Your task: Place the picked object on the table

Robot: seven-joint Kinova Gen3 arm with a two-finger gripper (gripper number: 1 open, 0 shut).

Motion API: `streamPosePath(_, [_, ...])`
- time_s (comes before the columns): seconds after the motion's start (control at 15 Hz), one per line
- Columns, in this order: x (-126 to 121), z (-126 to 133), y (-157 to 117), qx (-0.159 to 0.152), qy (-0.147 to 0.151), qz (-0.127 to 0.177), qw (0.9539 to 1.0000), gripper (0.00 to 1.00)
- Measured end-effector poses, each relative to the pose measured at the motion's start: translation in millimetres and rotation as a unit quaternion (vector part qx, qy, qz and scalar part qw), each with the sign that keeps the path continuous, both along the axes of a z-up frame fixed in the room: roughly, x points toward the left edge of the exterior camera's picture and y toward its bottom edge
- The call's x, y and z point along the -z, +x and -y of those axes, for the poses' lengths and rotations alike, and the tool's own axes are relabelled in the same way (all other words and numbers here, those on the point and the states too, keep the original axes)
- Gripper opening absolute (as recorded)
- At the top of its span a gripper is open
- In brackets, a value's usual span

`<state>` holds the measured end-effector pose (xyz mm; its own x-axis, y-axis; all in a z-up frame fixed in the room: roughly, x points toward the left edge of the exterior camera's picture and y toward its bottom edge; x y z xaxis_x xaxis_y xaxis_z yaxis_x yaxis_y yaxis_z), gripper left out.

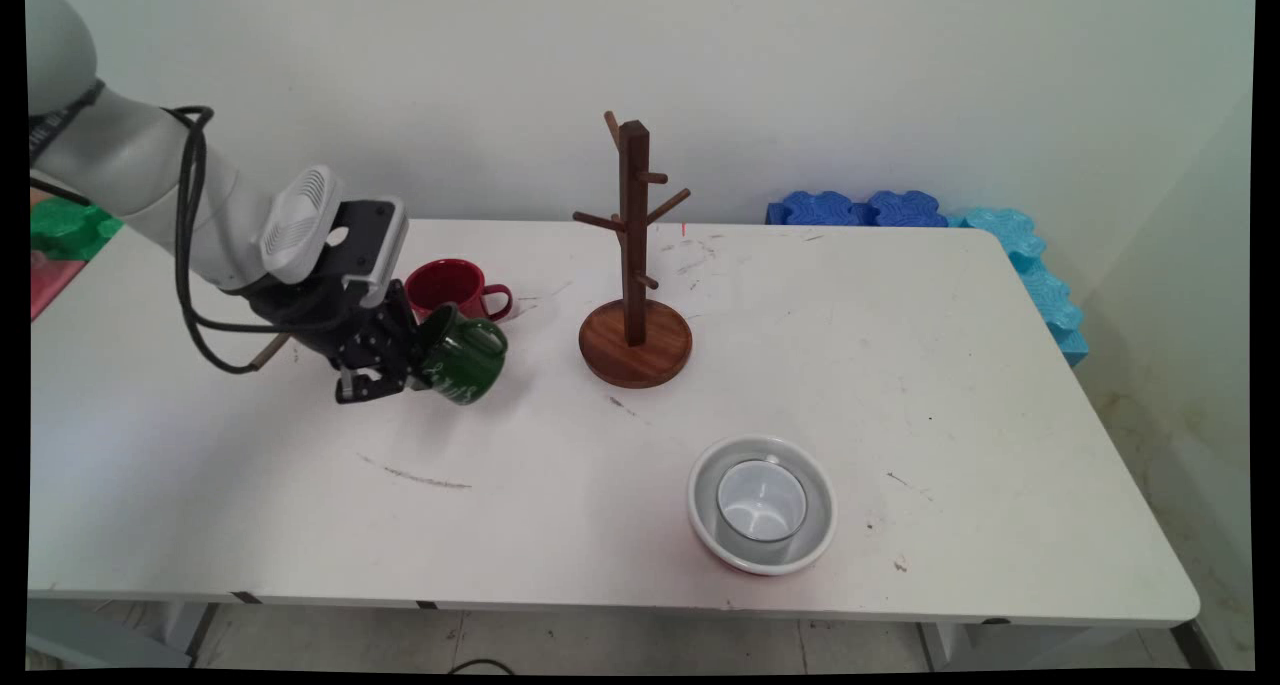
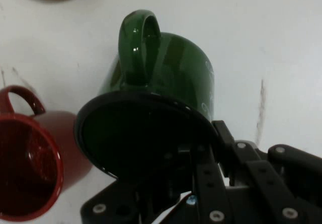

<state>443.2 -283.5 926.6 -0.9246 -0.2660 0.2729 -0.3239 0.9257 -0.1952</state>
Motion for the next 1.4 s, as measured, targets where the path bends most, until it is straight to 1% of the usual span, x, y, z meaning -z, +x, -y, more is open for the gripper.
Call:
streamPosePath(0.4, [9.8,-3.9,1.4,0.001,0.006,0.056,0.9984,0.0])
streamPosePath(0.87, [28.5,-4.5,-0.1,-0.008,0.012,0.095,0.9954,0.0])
streamPosePath(1.4, [48.8,-1.9,-2.5,-0.01,0.014,0.123,0.9923,0.0])
